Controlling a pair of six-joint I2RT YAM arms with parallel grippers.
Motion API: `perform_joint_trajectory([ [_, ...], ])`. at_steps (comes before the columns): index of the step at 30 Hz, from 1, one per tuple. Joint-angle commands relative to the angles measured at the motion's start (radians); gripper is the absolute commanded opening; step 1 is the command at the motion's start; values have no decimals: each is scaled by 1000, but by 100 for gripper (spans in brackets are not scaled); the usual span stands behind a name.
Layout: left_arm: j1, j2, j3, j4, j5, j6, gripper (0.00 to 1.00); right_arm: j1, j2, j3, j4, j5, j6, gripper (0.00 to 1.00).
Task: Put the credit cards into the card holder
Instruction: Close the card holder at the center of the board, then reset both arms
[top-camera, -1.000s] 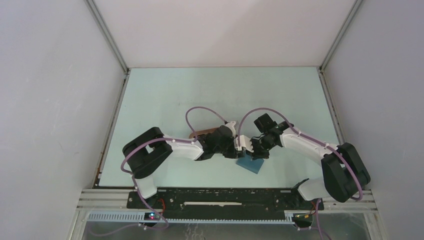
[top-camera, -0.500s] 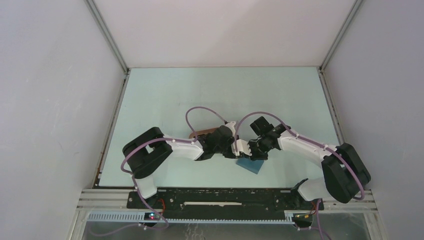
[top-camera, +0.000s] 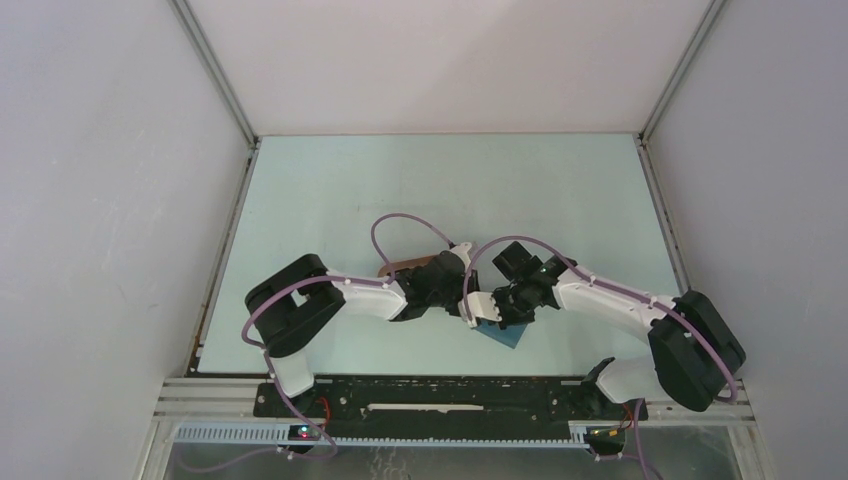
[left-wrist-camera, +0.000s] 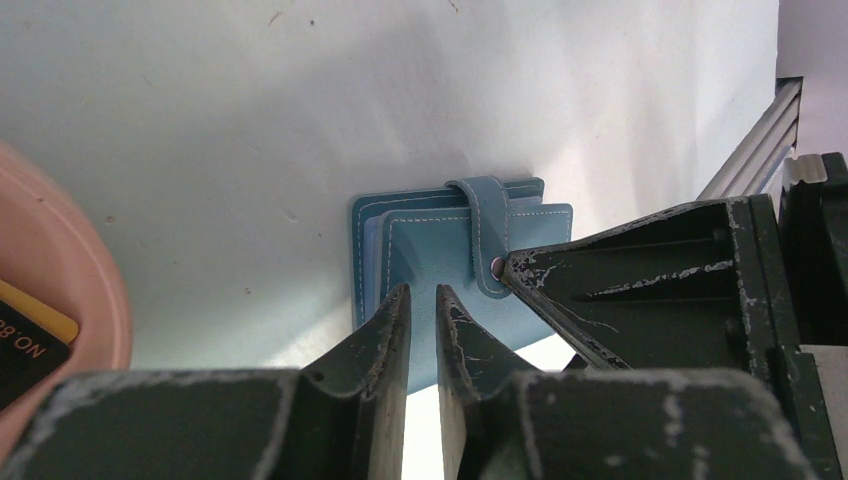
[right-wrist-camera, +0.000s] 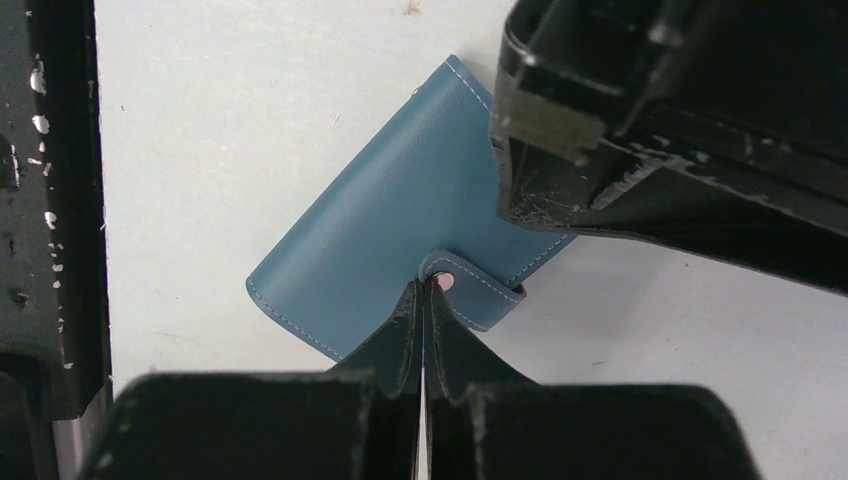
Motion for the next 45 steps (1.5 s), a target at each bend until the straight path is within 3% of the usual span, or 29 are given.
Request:
perform_joint_trajectory([
  [1,-4,9,26,-28,-21,6,20,31,10,-37,-34,28,-19,0],
  [18,-3,-4,17,-17,-17,2,21,84,65,-19,-21,82,32,2],
  [22,0,-37,6,-25,-36,12,28,60,4,0,-30,20,82,31],
  [24,4,-73,3,-41,-55,24,34,28,-44,10,-53,-36,86,40],
  [29,7,-196,-36,-67,-108,73,45,-81,-140,50,-124,-163,103,52],
  [34,7,-370,-108,-61,-144,143,47,-186,-230,99,-197,-270,113,57],
  [38,7,-544,-153,-89,-193,220,48,-298,-299,152,-201,-322,226,66],
  [43,14,-777,-149,-233,-288,329,64,-477,-399,189,-198,-397,312,79],
  [45,27,-849,-143,-290,-300,358,75,-540,-430,211,-205,-420,356,95],
])
